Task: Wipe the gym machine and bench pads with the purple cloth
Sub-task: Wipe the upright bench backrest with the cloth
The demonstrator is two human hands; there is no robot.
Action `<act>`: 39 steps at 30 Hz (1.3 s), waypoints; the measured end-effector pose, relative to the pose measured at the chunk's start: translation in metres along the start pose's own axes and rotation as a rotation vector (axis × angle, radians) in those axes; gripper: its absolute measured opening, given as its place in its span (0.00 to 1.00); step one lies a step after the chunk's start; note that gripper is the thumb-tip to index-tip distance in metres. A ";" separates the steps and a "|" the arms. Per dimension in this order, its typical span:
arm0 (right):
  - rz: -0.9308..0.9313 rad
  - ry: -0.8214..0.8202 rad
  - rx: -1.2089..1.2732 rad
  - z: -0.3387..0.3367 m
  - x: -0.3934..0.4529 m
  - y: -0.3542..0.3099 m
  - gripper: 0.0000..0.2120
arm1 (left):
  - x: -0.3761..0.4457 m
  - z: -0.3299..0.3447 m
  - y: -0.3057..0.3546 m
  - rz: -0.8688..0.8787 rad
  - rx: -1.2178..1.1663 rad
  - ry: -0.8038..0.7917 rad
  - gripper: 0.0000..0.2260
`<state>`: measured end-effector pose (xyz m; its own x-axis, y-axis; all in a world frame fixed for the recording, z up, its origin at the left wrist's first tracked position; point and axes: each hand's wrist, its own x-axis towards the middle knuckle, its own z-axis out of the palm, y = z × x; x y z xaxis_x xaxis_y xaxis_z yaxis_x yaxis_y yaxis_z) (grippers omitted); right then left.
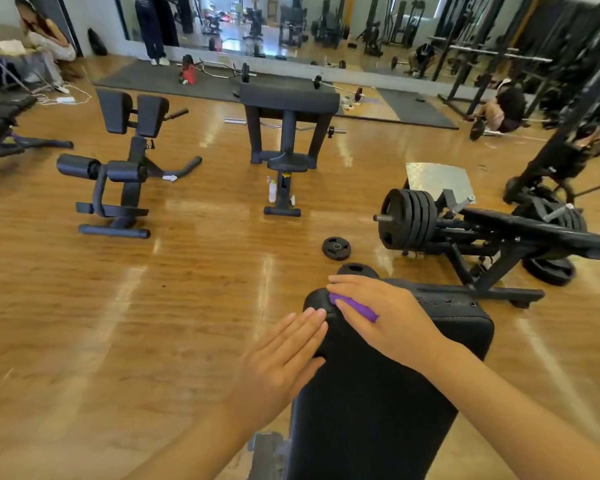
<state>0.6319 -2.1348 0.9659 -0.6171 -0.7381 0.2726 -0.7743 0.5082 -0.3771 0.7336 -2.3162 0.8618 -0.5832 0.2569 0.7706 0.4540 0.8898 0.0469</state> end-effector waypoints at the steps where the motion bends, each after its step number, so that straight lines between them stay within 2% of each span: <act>1: -0.004 -0.004 0.038 0.007 0.013 -0.006 0.19 | 0.000 0.001 -0.003 0.008 -0.020 0.007 0.22; 4: -0.028 -0.104 0.092 0.014 0.037 -0.011 0.17 | -0.001 0.003 -0.009 0.024 -0.076 0.022 0.24; 7: -0.029 -0.184 0.078 -0.007 0.013 0.002 0.17 | -0.003 0.004 -0.011 0.037 -0.122 0.033 0.26; 11: 0.065 -0.108 0.015 -0.034 -0.033 0.028 0.17 | -0.002 0.006 -0.013 0.044 -0.146 0.057 0.25; 14: 0.001 -0.096 -0.035 -0.017 -0.013 0.018 0.18 | -0.003 0.007 -0.013 0.047 -0.146 0.049 0.24; 17: -0.100 -0.146 0.026 0.003 0.022 0.000 0.19 | -0.004 0.005 -0.013 0.044 -0.126 0.024 0.24; 20: -0.087 -0.194 0.072 -0.008 0.015 0.007 0.19 | -0.004 0.004 -0.009 0.030 -0.094 0.004 0.24; 24: 0.017 -0.185 0.038 -0.037 -0.028 0.034 0.19 | 0.000 0.001 0.004 -0.032 -0.075 0.016 0.24; 28: 0.001 -0.146 -0.061 -0.016 0.002 0.023 0.17 | 0.009 0.008 0.018 -0.130 -0.042 0.014 0.21; 31: -0.001 -0.156 0.014 -0.007 0.024 0.009 0.17 | 0.015 0.012 0.023 -0.182 -0.030 0.029 0.20; 34: 0.025 -0.177 0.006 -0.025 -0.008 0.024 0.19 | 0.016 0.012 0.024 -0.197 -0.008 0.025 0.19; 36: 0.028 -0.108 -0.115 -0.031 -0.037 0.028 0.20 | 0.018 0.012 0.027 -0.215 -0.005 0.016 0.19; 39: -0.008 0.089 -0.369 -0.016 -0.044 0.018 0.21 | 0.026 0.013 0.032 -0.240 -0.013 -0.011 0.20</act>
<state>0.6433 -2.0861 0.9609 -0.6080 -0.7095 0.3563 -0.7674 0.6402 -0.0345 0.7243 -2.2762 0.8751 -0.6828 0.0425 0.7294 0.3097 0.9210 0.2362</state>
